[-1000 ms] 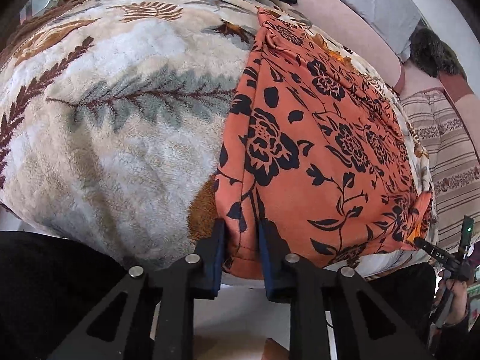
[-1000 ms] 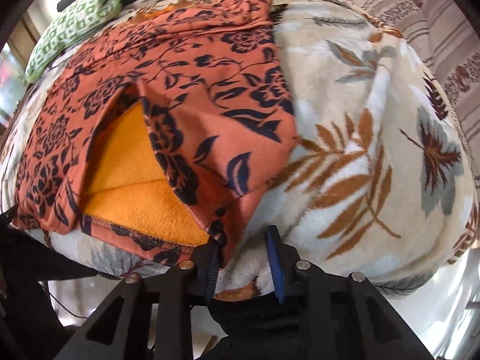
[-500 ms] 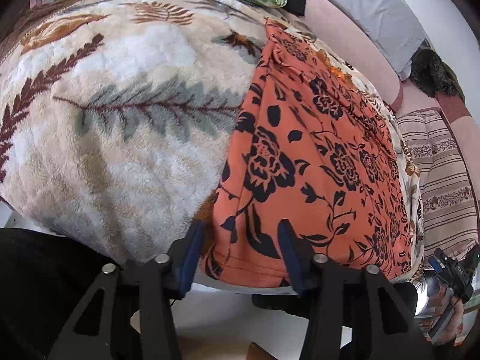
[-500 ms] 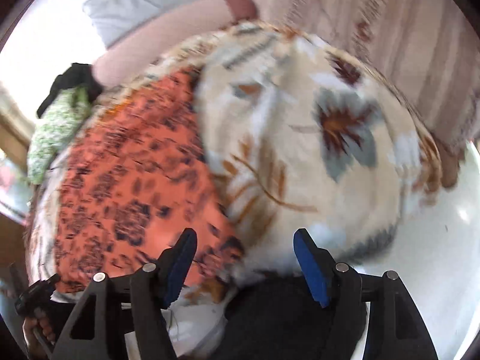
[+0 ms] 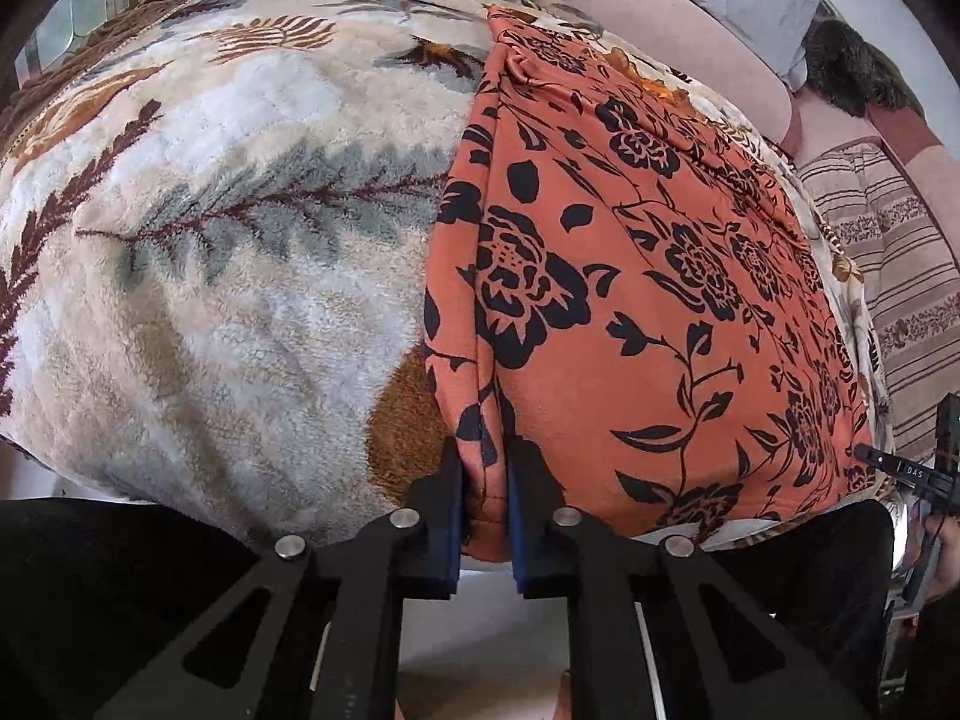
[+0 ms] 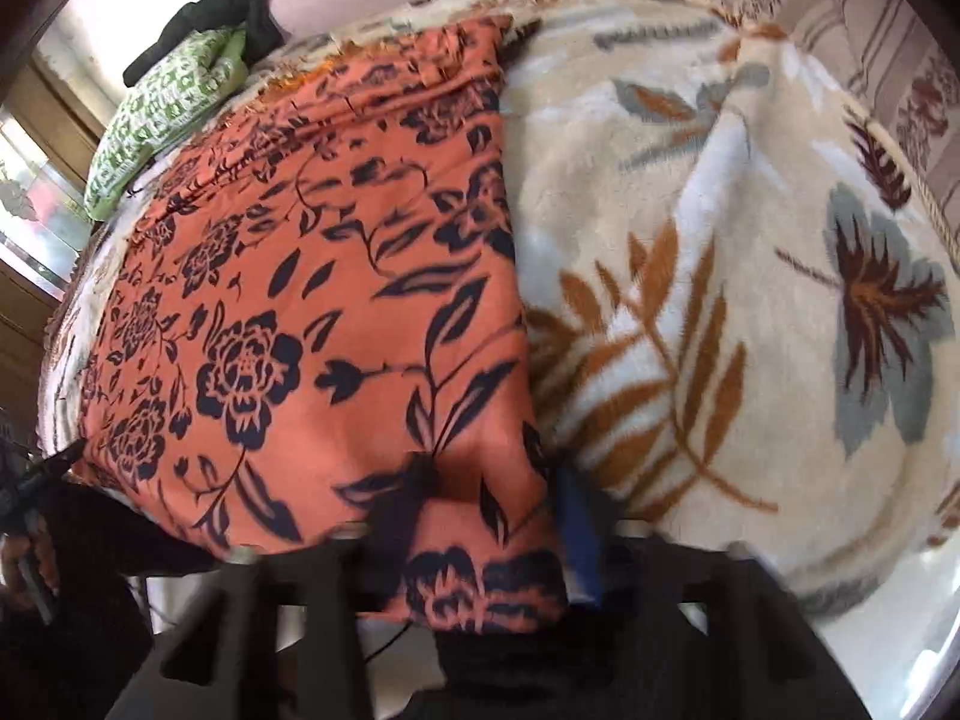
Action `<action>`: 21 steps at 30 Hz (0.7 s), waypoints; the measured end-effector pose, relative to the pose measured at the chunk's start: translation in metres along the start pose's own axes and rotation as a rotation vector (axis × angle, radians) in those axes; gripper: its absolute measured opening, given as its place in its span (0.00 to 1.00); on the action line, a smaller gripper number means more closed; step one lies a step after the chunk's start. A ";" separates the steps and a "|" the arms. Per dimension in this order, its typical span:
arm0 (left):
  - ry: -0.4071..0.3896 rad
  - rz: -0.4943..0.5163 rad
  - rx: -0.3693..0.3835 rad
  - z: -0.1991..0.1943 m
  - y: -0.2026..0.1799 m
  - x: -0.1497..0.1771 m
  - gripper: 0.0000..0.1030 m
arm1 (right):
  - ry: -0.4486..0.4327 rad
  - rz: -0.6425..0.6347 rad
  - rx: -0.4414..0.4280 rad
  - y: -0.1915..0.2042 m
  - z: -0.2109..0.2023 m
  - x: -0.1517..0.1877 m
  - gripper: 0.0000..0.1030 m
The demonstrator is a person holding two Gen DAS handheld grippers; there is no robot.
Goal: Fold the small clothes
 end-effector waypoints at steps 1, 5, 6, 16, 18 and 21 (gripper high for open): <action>-0.002 -0.004 0.002 -0.001 0.001 0.000 0.11 | 0.004 0.004 0.001 0.000 -0.005 0.002 0.08; 0.013 -0.030 0.017 0.004 0.002 -0.002 0.24 | -0.023 0.094 -0.082 -0.015 -0.007 0.003 0.10; 0.019 -0.024 0.040 0.003 0.000 -0.003 0.41 | -0.008 0.106 -0.091 -0.017 -0.004 0.004 0.10; 0.006 0.007 0.068 -0.009 -0.004 -0.010 0.07 | 0.058 0.187 -0.250 -0.029 -0.002 0.002 0.07; -0.018 -0.001 0.099 -0.020 -0.004 -0.016 0.07 | 0.024 0.227 -0.320 -0.032 -0.011 -0.002 0.06; -0.056 -0.014 0.150 -0.036 -0.006 -0.031 0.07 | -0.054 0.285 -0.444 -0.037 -0.028 -0.011 0.06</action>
Point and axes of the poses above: each gripper's, at about its wrist camera, not at the fingertips, and z roughly the way its jaws point, y to its left, x to its underside, the point moved 1 cm from there along z, roughly the way its jaws point, and after that the axes turned 5 degrees about -x, right-handed, at the moved point
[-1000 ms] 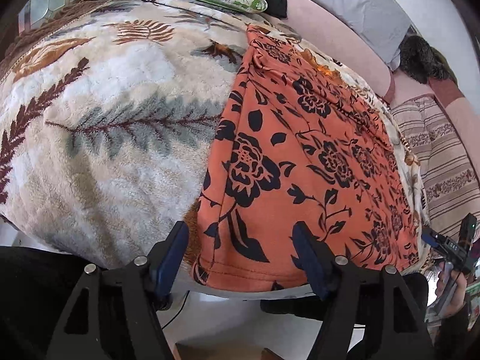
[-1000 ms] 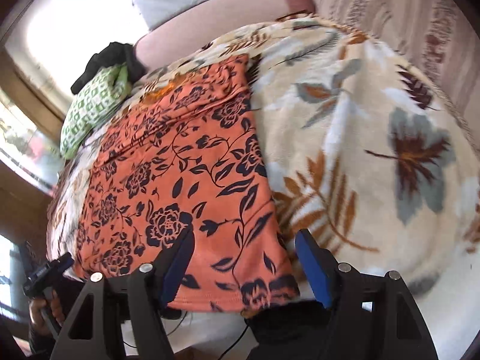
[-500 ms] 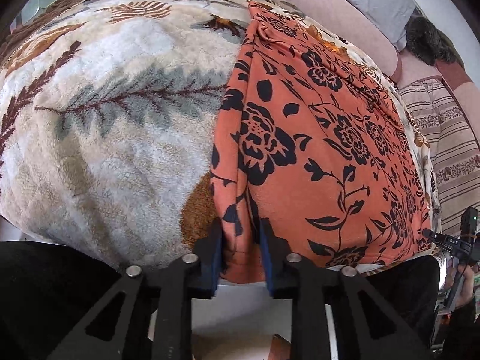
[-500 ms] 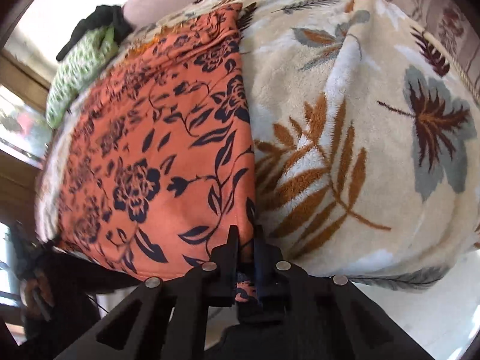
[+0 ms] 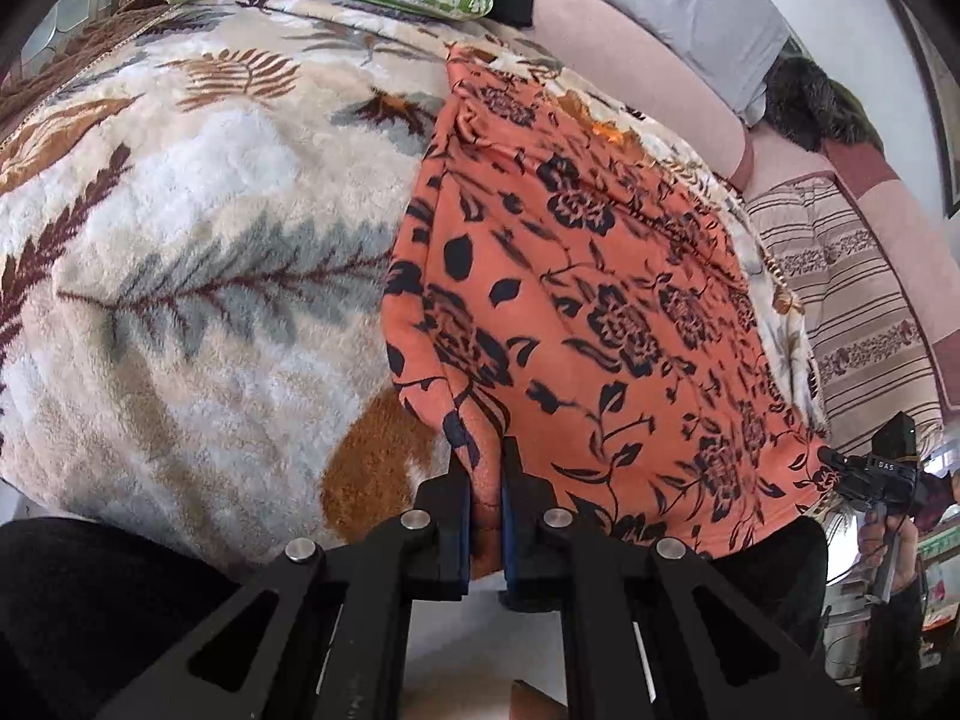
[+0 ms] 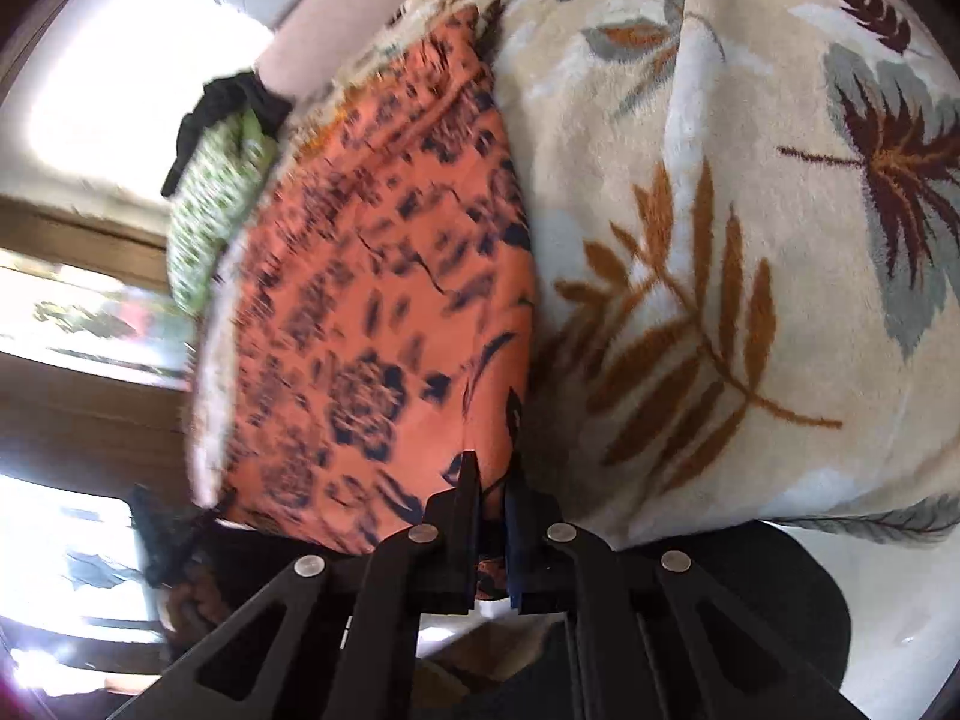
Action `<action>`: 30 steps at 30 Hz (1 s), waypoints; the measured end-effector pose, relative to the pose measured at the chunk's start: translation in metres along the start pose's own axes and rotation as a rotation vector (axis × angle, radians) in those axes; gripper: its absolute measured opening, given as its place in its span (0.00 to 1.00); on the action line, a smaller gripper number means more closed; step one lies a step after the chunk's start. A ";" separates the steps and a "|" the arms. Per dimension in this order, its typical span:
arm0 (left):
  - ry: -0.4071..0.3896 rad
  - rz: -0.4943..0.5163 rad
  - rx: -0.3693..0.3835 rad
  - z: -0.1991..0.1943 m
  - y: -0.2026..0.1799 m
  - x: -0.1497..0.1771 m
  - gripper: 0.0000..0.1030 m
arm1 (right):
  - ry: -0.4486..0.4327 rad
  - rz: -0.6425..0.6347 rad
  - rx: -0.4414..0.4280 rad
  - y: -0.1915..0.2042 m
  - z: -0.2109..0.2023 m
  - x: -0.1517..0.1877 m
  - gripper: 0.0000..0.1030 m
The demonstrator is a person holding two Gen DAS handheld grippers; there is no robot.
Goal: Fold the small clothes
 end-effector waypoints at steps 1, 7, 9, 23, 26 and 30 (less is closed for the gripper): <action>-0.016 0.001 0.010 -0.005 -0.003 -0.009 0.07 | -0.022 0.006 -0.036 0.003 -0.004 -0.005 0.06; -0.147 0.050 0.090 -0.033 -0.033 -0.092 0.07 | -0.138 -0.012 -0.210 0.038 -0.012 -0.064 0.05; -0.205 0.096 0.088 -0.042 -0.049 -0.132 0.07 | -0.208 -0.033 -0.255 0.054 -0.019 -0.098 0.04; -0.285 0.190 -0.030 0.059 -0.059 -0.242 0.08 | -0.102 -0.108 -0.108 0.072 0.070 -0.186 0.12; -0.276 0.168 -0.019 0.057 -0.051 -0.235 0.08 | -0.031 -0.080 -0.109 0.058 0.073 -0.112 0.47; -0.289 0.150 0.005 0.042 -0.051 -0.229 0.08 | -0.010 0.047 -0.106 0.038 0.087 -0.043 1.00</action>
Point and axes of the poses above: each gripper's, at about its wrist camera, not at the fingertips, and z roughly the way its jaws point, y to its left, x to its underside, the point moved 1 cm from there along z, roughly the way its jaws point, and after that the axes turned 5 degrees about -x, right-handed, at the moved point
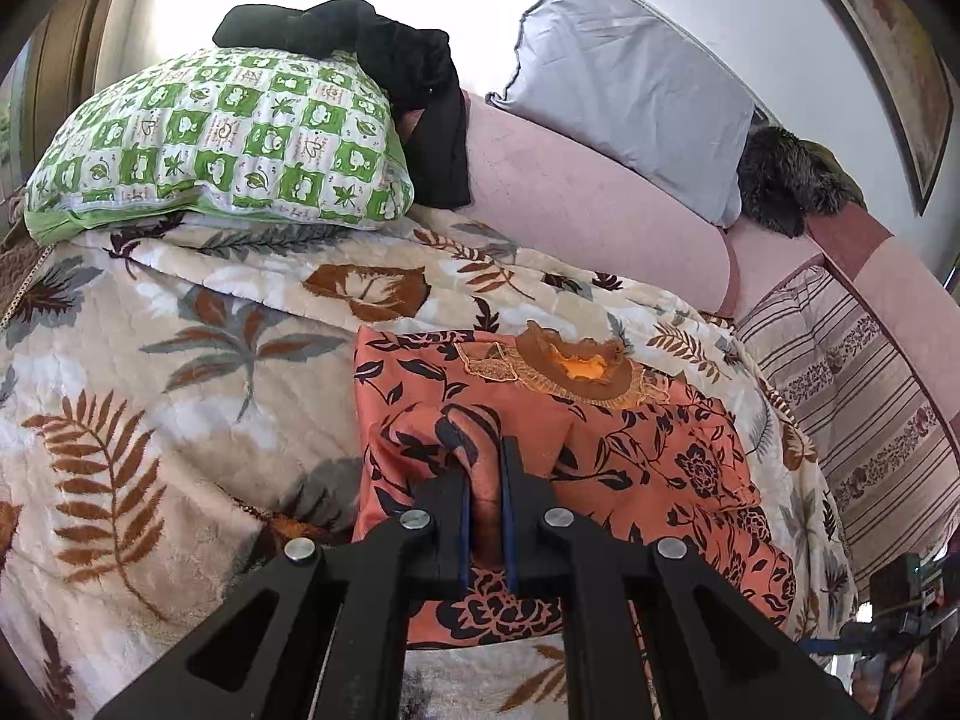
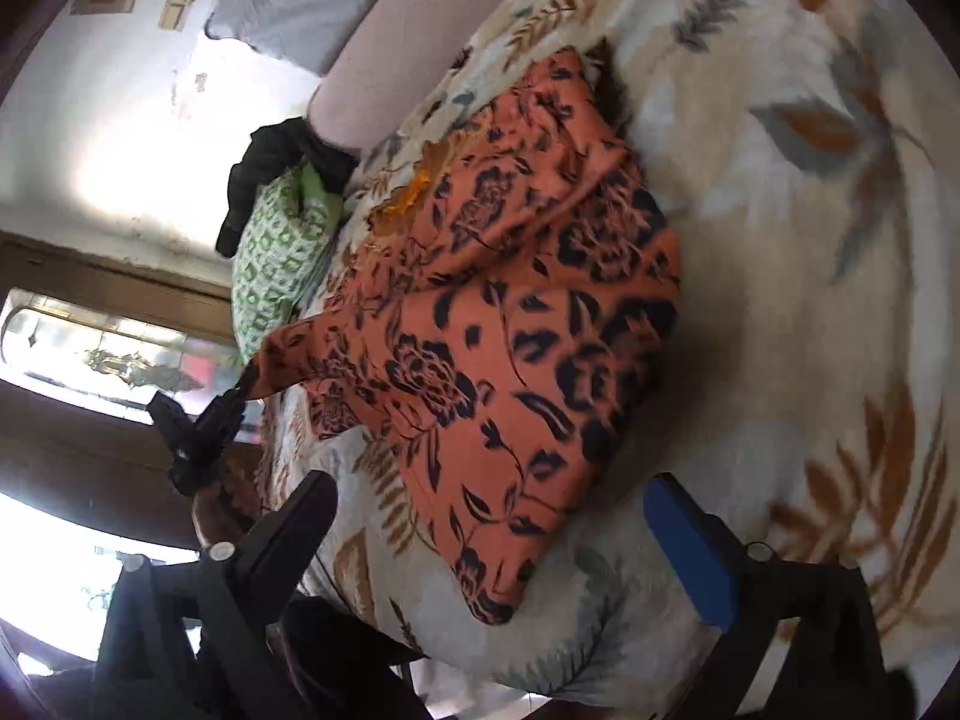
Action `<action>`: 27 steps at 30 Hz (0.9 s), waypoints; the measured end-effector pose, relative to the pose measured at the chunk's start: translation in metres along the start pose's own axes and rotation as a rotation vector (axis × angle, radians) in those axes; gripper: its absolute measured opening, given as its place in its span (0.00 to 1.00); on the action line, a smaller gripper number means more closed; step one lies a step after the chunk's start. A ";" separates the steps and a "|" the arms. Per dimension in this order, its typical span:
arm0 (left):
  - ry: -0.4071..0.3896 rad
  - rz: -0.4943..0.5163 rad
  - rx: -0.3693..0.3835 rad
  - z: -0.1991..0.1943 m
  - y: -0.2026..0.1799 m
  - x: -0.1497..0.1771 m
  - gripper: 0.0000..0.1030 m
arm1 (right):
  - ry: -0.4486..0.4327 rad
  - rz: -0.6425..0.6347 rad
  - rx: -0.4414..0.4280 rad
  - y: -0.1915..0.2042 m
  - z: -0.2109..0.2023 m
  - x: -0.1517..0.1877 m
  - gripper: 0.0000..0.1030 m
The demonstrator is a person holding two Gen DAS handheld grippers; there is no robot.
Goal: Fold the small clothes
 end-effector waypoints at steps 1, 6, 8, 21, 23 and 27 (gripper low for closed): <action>-0.003 0.008 -0.006 -0.004 -0.001 0.002 0.08 | 0.025 0.022 -0.021 -0.003 0.007 0.010 1.00; -0.002 0.013 -0.017 -0.019 -0.003 0.011 0.08 | 0.081 0.082 -0.036 -0.007 0.052 0.035 0.79; 0.003 0.021 -0.028 -0.020 -0.004 0.015 0.08 | 0.054 0.097 -0.029 -0.013 0.062 0.034 0.58; -0.115 0.054 0.071 -0.072 -0.017 -0.018 0.08 | -0.224 -0.094 -0.303 0.067 -0.032 -0.072 0.04; -0.099 0.024 0.085 -0.049 -0.015 -0.046 0.09 | -0.282 -0.110 -0.321 0.075 -0.037 -0.124 0.04; 0.056 -0.028 -0.043 0.064 0.015 -0.074 0.42 | -0.323 0.028 -0.221 0.035 0.004 -0.229 0.16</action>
Point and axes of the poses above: each gripper's, at about its wrist camera, not at the fingertips, and z roughly the way its jaws point, y to its left, x to its underside, the point moved 1 cm from there along z, roughly the way its jaws point, and after that the axes turned 5 degrees about -x, right-handed, at the moved point
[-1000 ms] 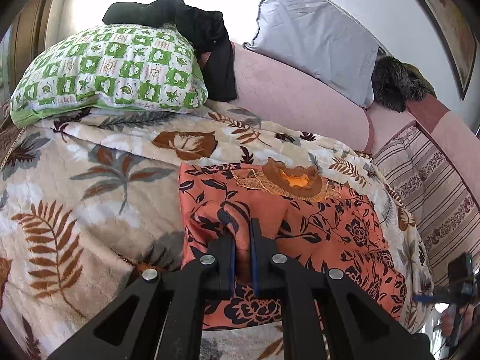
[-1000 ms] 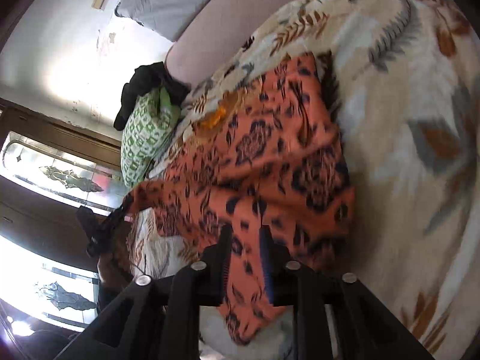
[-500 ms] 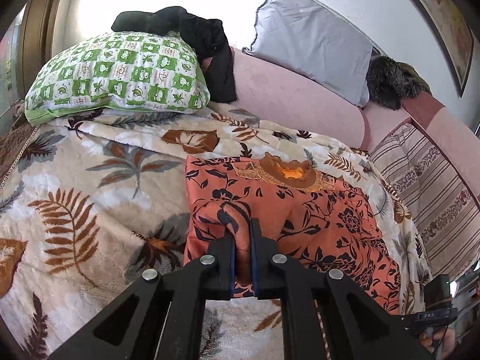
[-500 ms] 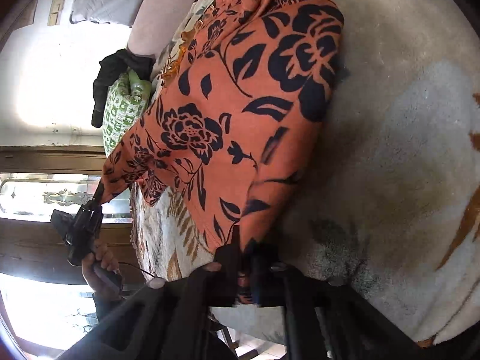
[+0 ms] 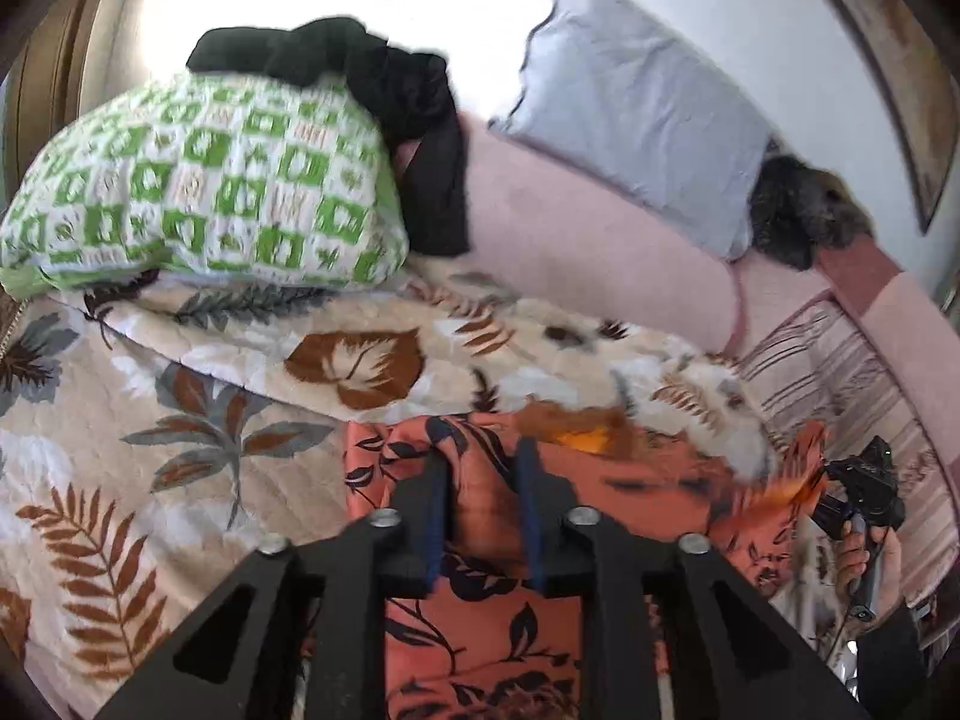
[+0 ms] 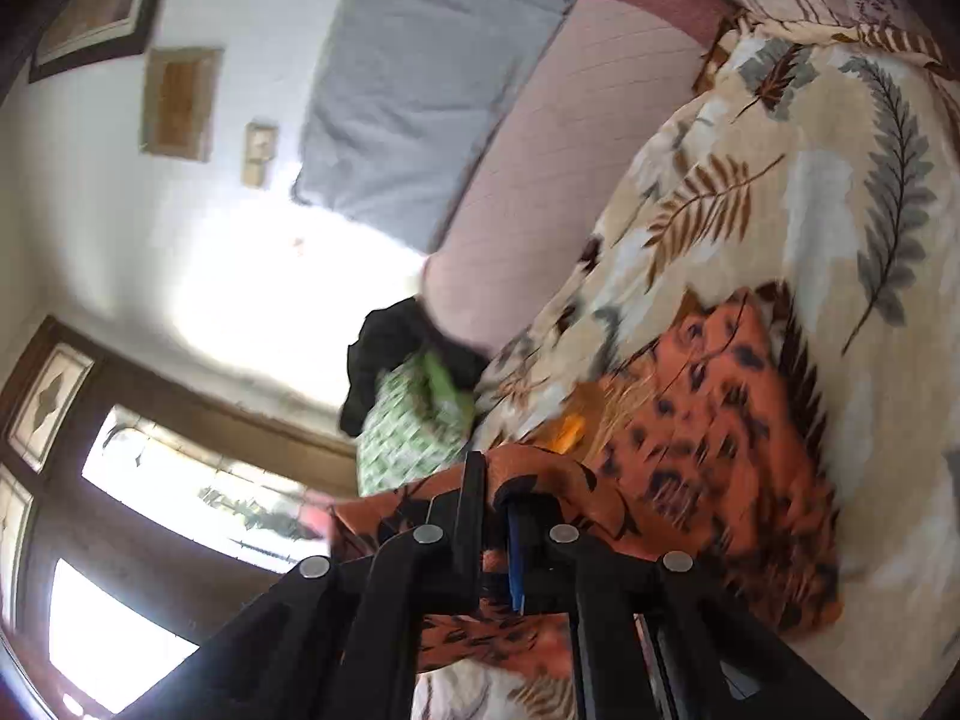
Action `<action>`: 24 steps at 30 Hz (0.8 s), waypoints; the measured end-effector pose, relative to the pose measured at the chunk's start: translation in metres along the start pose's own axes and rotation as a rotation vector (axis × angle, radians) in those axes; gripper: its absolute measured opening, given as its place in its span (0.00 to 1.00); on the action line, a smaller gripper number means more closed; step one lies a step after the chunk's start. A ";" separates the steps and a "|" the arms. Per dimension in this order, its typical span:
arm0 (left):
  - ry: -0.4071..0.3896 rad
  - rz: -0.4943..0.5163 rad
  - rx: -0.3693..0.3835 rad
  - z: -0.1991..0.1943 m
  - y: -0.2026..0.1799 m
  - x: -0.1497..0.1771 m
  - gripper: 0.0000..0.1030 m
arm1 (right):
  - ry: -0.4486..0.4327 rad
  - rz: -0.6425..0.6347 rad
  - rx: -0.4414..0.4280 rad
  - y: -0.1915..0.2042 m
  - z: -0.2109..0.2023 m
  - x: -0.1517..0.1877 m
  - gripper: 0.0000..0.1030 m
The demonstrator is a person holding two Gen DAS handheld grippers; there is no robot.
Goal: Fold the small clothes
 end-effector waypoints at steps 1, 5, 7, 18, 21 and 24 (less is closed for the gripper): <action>0.053 -0.013 -0.072 0.030 0.009 0.001 0.56 | 0.029 0.016 0.078 -0.021 0.018 -0.009 0.49; 0.086 -0.062 -0.155 0.055 0.039 0.027 0.56 | 0.040 0.039 0.199 -0.067 0.021 0.011 0.87; 0.054 -0.043 -0.140 0.033 0.040 0.040 0.61 | 0.013 -0.065 0.252 -0.058 0.000 0.024 0.87; 0.228 0.078 -0.109 0.049 0.003 0.124 0.47 | 0.337 -0.391 0.486 -0.059 0.046 0.071 0.62; 0.260 0.030 -0.089 0.048 -0.001 0.106 0.17 | 0.385 -0.342 0.505 -0.053 0.056 0.072 0.28; 0.159 0.038 -0.085 0.007 -0.011 0.089 0.16 | 0.348 -0.315 0.455 -0.030 0.041 0.068 0.25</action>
Point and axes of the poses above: each gripper's, at about its wrist camera, not at the fingertips, and z roughly the way its jaws point, y to its left, x to its underside, the point moved 1 cm from there along z, roughly the way its jaws point, and after that the axes turned 5 degrees about -x, right-handed, at the moved point
